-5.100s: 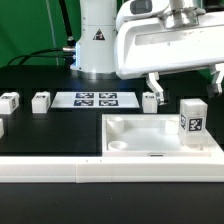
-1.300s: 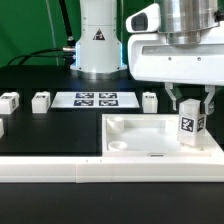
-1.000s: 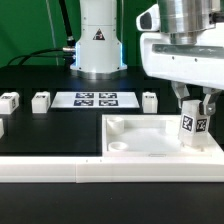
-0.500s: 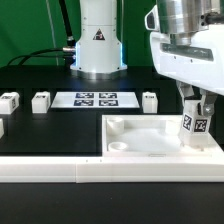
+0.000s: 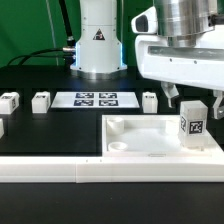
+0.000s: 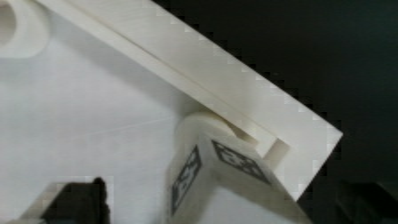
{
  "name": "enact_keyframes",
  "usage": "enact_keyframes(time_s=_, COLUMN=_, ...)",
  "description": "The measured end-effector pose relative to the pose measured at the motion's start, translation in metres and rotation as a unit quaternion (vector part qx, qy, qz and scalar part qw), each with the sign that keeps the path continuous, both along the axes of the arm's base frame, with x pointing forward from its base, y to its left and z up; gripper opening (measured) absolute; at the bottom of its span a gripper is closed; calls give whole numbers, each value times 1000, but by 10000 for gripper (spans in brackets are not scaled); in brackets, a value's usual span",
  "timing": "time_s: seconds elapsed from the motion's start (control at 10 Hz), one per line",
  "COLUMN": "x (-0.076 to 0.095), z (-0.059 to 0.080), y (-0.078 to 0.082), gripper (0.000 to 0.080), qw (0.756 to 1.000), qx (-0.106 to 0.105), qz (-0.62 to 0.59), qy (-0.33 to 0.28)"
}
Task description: Assemble square table
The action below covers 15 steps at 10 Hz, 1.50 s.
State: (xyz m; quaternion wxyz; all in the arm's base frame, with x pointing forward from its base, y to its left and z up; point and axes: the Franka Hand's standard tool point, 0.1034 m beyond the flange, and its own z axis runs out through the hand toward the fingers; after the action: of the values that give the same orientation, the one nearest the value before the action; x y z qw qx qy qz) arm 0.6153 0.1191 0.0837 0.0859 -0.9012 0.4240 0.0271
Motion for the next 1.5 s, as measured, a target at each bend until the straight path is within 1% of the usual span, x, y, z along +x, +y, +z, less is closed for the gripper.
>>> enact_keyframes(time_s=0.2, x=0, z=0, y=0, gripper=648, qw=998, qx=-2, qz=69, qy=-12)
enact_keyframes(time_s=0.4, x=0, z=0, y=0, gripper=648, qw=988, qx=-4, qz=151, qy=-26)
enact_keyframes(time_s=0.5, x=-1, z=0, y=0, gripper=648, qw=977, qx=-12, qz=213, qy=-26)
enact_keyframes(time_s=0.6, x=2, z=3, y=-1, gripper=648, qw=958, qx=-24, qz=285, qy=-33)
enact_keyframes(time_s=0.7, x=3, z=4, y=-1, gripper=648, qw=949, qx=-28, qz=311, qy=-37)
enact_keyframes(time_s=0.8, x=4, z=5, y=-3, gripper=648, qw=931, qx=-33, qz=360, qy=-44)
enact_keyframes(time_s=1.0, x=4, z=5, y=-4, gripper=648, qw=897, qx=-34, qz=438, qy=-57)
enact_keyframes(time_s=1.1, x=4, z=4, y=-4, gripper=648, qw=890, qx=-34, qz=451, qy=-59)
enact_keyframes(time_s=1.2, x=4, z=4, y=-4, gripper=648, qw=891, qx=-34, qz=449, qy=-59)
enact_keyframes(time_s=1.3, x=4, z=4, y=-4, gripper=558, qw=891, qx=-34, qz=449, qy=-59)
enact_keyframes(time_s=1.4, x=4, z=4, y=-4, gripper=376, qw=891, qx=-34, qz=449, qy=-58)
enact_keyframes(time_s=1.5, x=4, z=4, y=-4, gripper=289, qw=896, qx=-34, qz=438, qy=-57)
